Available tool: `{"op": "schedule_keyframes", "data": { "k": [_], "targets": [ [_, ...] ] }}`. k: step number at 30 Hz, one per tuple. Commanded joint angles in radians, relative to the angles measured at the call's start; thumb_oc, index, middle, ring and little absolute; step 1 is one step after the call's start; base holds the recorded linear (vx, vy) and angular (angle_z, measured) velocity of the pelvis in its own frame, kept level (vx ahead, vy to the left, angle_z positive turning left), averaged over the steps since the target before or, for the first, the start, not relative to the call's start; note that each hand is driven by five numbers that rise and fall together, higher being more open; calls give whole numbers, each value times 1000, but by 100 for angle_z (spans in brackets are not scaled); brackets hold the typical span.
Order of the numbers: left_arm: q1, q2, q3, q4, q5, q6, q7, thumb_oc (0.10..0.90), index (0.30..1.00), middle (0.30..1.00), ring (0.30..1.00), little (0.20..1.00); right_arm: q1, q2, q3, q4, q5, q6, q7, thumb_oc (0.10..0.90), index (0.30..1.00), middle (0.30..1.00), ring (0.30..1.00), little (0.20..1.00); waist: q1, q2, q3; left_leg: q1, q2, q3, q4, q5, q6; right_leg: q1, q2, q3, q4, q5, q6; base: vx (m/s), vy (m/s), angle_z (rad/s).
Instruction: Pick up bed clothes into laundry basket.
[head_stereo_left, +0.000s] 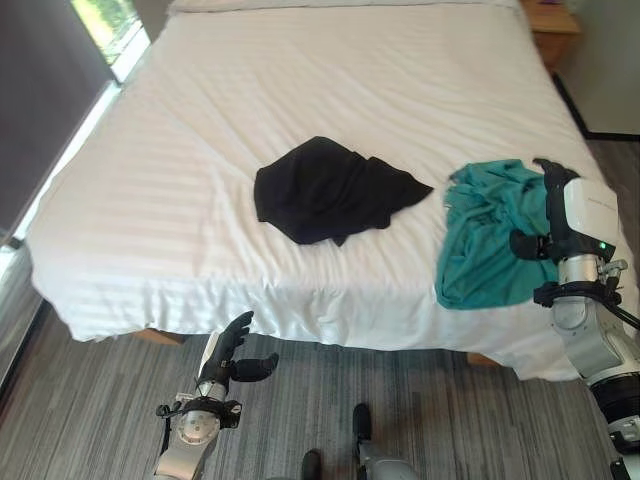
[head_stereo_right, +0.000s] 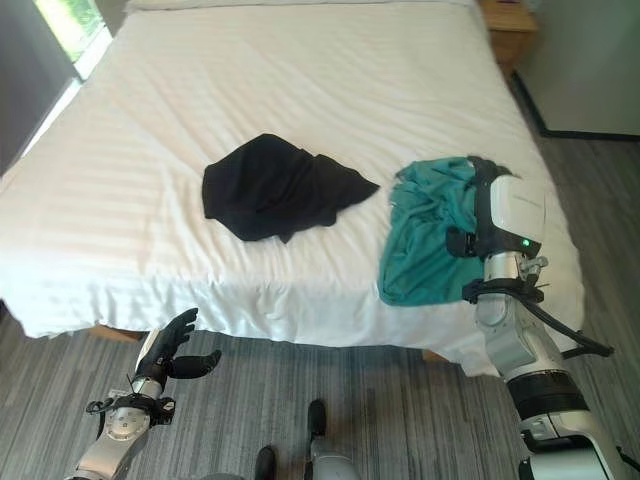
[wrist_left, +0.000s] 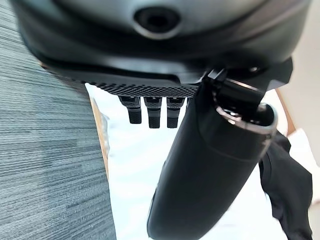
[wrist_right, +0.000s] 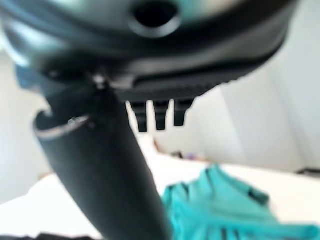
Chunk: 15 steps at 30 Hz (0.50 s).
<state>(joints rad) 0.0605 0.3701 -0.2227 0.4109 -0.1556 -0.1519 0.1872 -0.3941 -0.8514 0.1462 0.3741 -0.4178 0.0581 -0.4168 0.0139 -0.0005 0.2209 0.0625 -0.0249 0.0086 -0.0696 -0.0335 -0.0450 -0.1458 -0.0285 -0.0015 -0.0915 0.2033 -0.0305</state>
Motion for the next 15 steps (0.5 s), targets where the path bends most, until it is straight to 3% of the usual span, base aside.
{"op": "schedule_keyframes", "data": {
  "k": [1, 3, 5, 9, 10, 11, 12, 15],
  "targets": [
    [-41, 57, 14, -116, -41, -102, 8, 800, 900, 900, 900, 900, -178, -93, 23, 100, 43, -6, -59, 800, 900, 900, 900, 900, 20, -15, 5, -177, 64, -40, 241, 17, -87, 49, -54, 9, 39, -182, 125, 34, -276, 7],
    [-35, 47, 11, -92, -59, -91, 4, 800, 900, 900, 900, 900, -219, -69, 85, 256, 114, -15, -43, 800, 900, 900, 900, 900, 33, 0, 4, -227, 50, -58, 167, 41, -72, 51, -51, 6, 29, -192, 131, 86, -130, 32],
    [-17, 34, 11, -62, -67, -93, 0, 800, 900, 900, 900, 900, -227, -26, 147, 377, 139, -28, -18, 800, 900, 900, 900, 900, 45, 38, -4, -212, 55, -46, 30, 84, -69, 56, -28, 5, 23, -209, 134, 154, 0, 63],
    [-12, 12, 8, 13, -80, -77, -23, 800, 900, 900, 900, 900, -186, 76, 163, 612, 208, -19, 33, 800, 900, 900, 900, 900, 38, 72, -16, -186, 50, -46, -18, 110, -65, 50, -16, -13, 19, -207, 124, 85, 19, 0],
    [-14, 8, 6, 37, -86, -77, -31, 800, 900, 900, 900, 900, -187, 100, 160, 678, 239, -21, 54, 574, 561, 561, 561, 561, 39, 77, -20, -184, 47, -42, -18, 108, -65, 49, -17, -15, 18, -207, 123, 99, 5, -30],
    [-15, 10, 6, 51, -85, -77, -38, 800, 900, 900, 900, 900, -189, 123, 158, 735, 264, -18, 65, 427, 340, 340, 340, 340, 43, 82, -24, -179, 47, -40, -18, 105, -65, 50, -18, -16, 16, -206, 124, 99, 3, -22],
    [-16, 14, 7, 65, -82, -75, -41, 800, 900, 900, 900, 900, -194, 136, 160, 785, 272, -16, 74, 400, 300, 300, 300, 300, 46, 86, -26, -175, 47, -38, -18, 105, -67, 52, -18, -16, 14, -207, 124, 93, 2, 7],
    [-31, 17, 34, 173, -94, -70, -30, 800, 900, 900, 900, 900, -200, 123, 142, 821, 300, -22, 85, 400, 300, 300, 300, 300, 47, 91, -30, -170, 43, -36, -18, 108, -72, 60, -28, -19, 9, -205, 128, 64, 10, 13]
  ]
}}
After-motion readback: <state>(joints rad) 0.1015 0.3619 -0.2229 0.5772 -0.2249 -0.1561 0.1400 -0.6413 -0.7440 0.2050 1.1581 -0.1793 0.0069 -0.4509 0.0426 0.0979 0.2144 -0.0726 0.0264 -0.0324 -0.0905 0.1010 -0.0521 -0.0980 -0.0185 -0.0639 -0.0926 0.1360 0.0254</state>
